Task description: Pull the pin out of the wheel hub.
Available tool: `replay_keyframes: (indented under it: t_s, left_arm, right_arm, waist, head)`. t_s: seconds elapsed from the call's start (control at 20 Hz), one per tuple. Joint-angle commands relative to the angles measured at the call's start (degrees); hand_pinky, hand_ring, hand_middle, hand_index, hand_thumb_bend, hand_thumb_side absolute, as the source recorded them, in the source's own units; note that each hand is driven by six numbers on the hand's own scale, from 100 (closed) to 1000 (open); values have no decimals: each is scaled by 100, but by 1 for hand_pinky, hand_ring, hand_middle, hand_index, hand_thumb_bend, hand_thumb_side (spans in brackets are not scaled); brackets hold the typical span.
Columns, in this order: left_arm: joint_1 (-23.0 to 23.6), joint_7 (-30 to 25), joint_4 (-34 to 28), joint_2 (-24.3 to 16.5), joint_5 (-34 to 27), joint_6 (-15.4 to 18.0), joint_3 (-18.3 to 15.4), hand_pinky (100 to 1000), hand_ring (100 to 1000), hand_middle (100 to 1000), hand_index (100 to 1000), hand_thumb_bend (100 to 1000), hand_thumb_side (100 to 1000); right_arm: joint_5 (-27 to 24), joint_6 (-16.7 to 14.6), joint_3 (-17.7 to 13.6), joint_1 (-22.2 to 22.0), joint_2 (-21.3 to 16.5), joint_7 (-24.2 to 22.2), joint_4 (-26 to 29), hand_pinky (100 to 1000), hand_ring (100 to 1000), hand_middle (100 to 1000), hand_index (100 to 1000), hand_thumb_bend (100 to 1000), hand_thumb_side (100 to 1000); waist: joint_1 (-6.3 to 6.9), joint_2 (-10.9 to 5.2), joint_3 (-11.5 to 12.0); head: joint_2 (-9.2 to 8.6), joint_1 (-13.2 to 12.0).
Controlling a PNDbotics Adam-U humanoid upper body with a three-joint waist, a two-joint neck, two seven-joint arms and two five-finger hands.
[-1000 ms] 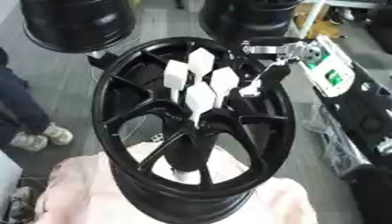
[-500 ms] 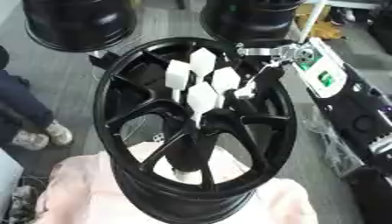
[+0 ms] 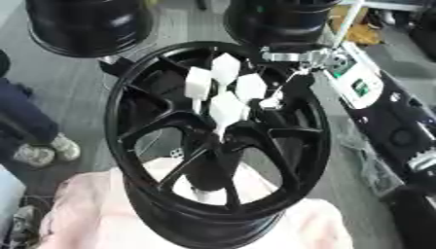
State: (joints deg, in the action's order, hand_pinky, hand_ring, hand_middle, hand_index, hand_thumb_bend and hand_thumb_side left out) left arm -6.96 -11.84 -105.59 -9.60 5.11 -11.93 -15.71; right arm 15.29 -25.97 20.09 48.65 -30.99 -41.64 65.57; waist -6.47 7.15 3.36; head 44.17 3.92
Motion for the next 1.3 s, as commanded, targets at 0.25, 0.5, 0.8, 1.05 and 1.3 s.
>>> replay_keyframes:
  t_s: [0.25,0.5,0.8,1.05,1.3]
  left_arm:
    - [-37,-16,-94,-85,13,-10,8,768,727,638,706,292,782]
    - [-33,-16,-94,-90,16,-13,6,767,727,638,706,292,782]
    - [-21,-12,-90,-105,22,-15,3,768,728,638,706,291,783]
    - [-14,-9,-86,-118,29,-16,-2,768,728,638,706,291,783]
    - [-13,9,-85,-125,32,-15,-16,767,728,638,705,291,783]
  right_arm:
    - [-108,-574,-204,188,-196,-298,315,757,678,691,352,132,270]
    - [-228,-476,-322,234,-300,-219,493,760,675,693,350,133,266]
    - [-403,-290,-544,318,-547,-78,759,762,670,693,349,141,258]
    - [-470,-78,-843,339,-833,188,921,764,661,694,350,146,245]
    - [-378,145,-1351,108,-1214,713,889,758,640,691,349,164,232]
  waist:
    - [23,-66,-10]
    - [16,-73,-29]
    - [6,-89,-68]
    - [0,-103,-108]
    - [5,-116,-156]
  head:
    - [-5,5]
    - [-5,-4]
    - [-5,-15]
    - [-5,-34]
    - [-5,-54]
